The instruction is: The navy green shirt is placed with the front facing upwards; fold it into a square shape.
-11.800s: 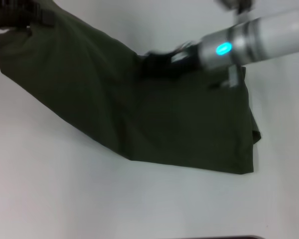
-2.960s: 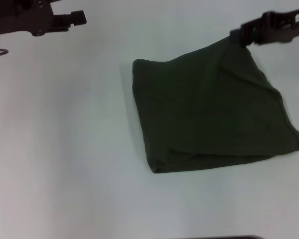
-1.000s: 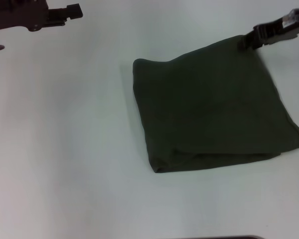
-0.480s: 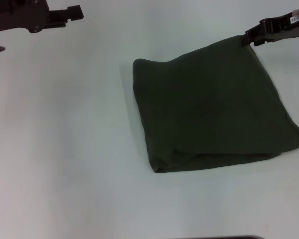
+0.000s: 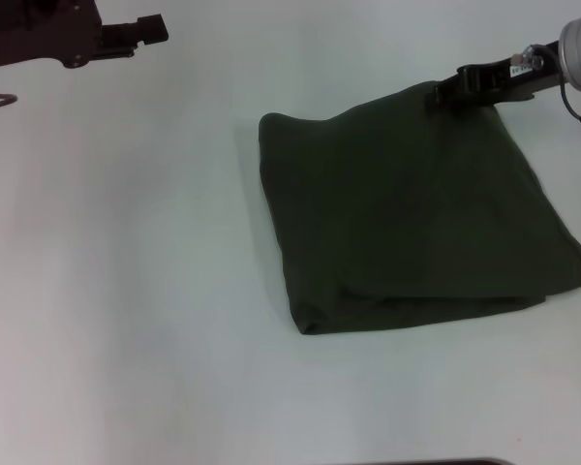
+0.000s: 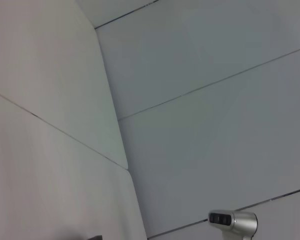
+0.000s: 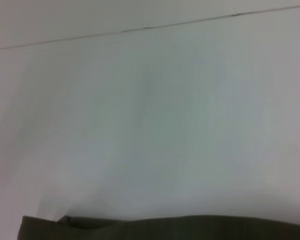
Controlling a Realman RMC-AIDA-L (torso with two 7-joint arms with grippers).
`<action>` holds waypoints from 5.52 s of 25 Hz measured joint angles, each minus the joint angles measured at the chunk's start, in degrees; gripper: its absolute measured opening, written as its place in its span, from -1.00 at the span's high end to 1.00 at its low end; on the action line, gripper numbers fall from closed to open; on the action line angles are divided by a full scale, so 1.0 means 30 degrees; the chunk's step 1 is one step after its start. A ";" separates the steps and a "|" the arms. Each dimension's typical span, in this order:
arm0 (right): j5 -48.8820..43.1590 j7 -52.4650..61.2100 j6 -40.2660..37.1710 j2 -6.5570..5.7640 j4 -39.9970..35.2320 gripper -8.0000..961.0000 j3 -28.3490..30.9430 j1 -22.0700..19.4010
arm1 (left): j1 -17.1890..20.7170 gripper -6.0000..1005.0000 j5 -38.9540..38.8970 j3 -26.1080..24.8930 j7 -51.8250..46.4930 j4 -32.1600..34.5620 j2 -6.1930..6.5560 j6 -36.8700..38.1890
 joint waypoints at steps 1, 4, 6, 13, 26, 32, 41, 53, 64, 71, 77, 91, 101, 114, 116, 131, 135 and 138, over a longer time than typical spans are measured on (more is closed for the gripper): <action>-0.0025 0.0016 0.0017 -0.0010 -0.0051 0.09 -0.0008 0.0018 | -0.0017 -0.74 0.0000 -0.0007 0.0001 -0.0018 -0.0001 -0.0007; -0.0055 0.0099 0.0036 -0.0146 -0.0153 0.09 -0.0012 0.0068 | -0.0029 -0.74 0.0002 -0.0007 0.0001 -0.0032 -0.0001 -0.0054; -0.0053 0.0117 -0.0124 -0.0242 -0.0320 0.09 0.0040 0.0082 | -0.0041 -0.74 0.0004 0.0025 0.0001 -0.0037 0.0001 -0.0057; 0.1033 0.0167 -0.2762 -0.0358 -0.3229 0.09 0.1075 -0.0828 | -0.0003 -0.74 0.0002 -0.0046 0.0002 -0.0041 0.0011 -0.0066; 0.0234 0.0097 0.1248 -0.0284 0.1163 0.10 -0.0311 0.0898 | -0.0037 -0.74 -0.0021 -0.0067 0.0042 -0.0042 0.0074 -0.0191; 0.0224 0.0099 0.1706 -0.0170 0.2299 0.10 -0.0845 0.1327 | 0.0037 -0.74 -0.0021 -0.0092 0.0051 -0.0043 0.0078 -0.0198; 0.0350 0.0283 -0.1224 -0.0550 -0.1655 0.10 0.0558 0.0091 | 0.0003 -0.74 -0.0020 -0.0094 0.0088 -0.0043 0.0056 -0.0131; 0.0168 0.0272 -0.2931 -0.0921 -0.0872 0.09 0.0752 -0.0123 | -0.0037 -0.74 -0.0035 -0.0095 0.0040 -0.0043 0.0051 -0.0191; -0.1065 0.0243 0.0372 -0.0390 0.0364 0.09 0.0684 0.0145 | 0.0089 -0.74 -0.0051 -0.0096 0.0066 -0.0043 0.0043 -0.0157; -0.1064 0.0399 0.0998 -0.0254 0.0195 0.09 0.0235 0.0184 | 0.0102 -0.74 -0.0050 -0.0097 0.0075 -0.0042 0.0043 -0.0088; 0.0030 0.0558 -0.2296 -0.0374 -0.1649 0.09 0.0969 -0.0644 | 0.0177 -0.74 -0.0048 -0.0095 0.0088 -0.0042 0.0019 -0.0045; -0.0545 0.0696 0.0706 0.0087 -0.0284 0.09 -0.0689 -0.0311 | 0.0133 -0.74 -0.0049 -0.0096 0.0225 -0.0042 -0.0016 -0.0174; 0.1637 0.0854 -0.2638 -0.0463 -0.2306 0.10 -0.0317 -0.0114 | 0.0045 -0.74 0.0003 -0.0085 0.0159 -0.0042 0.0024 -0.0231; 0.2630 0.0859 -0.9404 -0.1675 -0.3608 0.09 0.0884 0.0802 | -0.0336 -0.74 0.2895 0.0373 -0.0203 0.0008 0.0373 0.1208; 0.2373 0.0748 -1.0020 -0.1678 -0.3612 0.09 0.0836 0.0816 | -0.0345 -0.74 0.3349 0.0355 -0.0236 0.0004 0.0373 0.1569; 0.1467 0.0181 -1.4793 -0.2603 -0.4055 0.09 0.3970 -0.1380 | -0.0601 -0.74 0.5379 0.0412 -0.0362 -0.0202 -0.0595 0.0138; 0.1473 0.0212 -1.4798 -0.2674 -0.4027 0.10 0.4646 -0.1808 | -0.0994 -0.74 0.5451 0.0661 -0.0404 -0.0338 -0.1234 -0.2280; 0.1462 0.0277 -1.4745 -0.2690 -0.3985 0.09 0.4673 -0.1809 | -0.1676 -0.74 0.5633 0.1662 -0.0405 -0.1038 -0.1380 -0.4086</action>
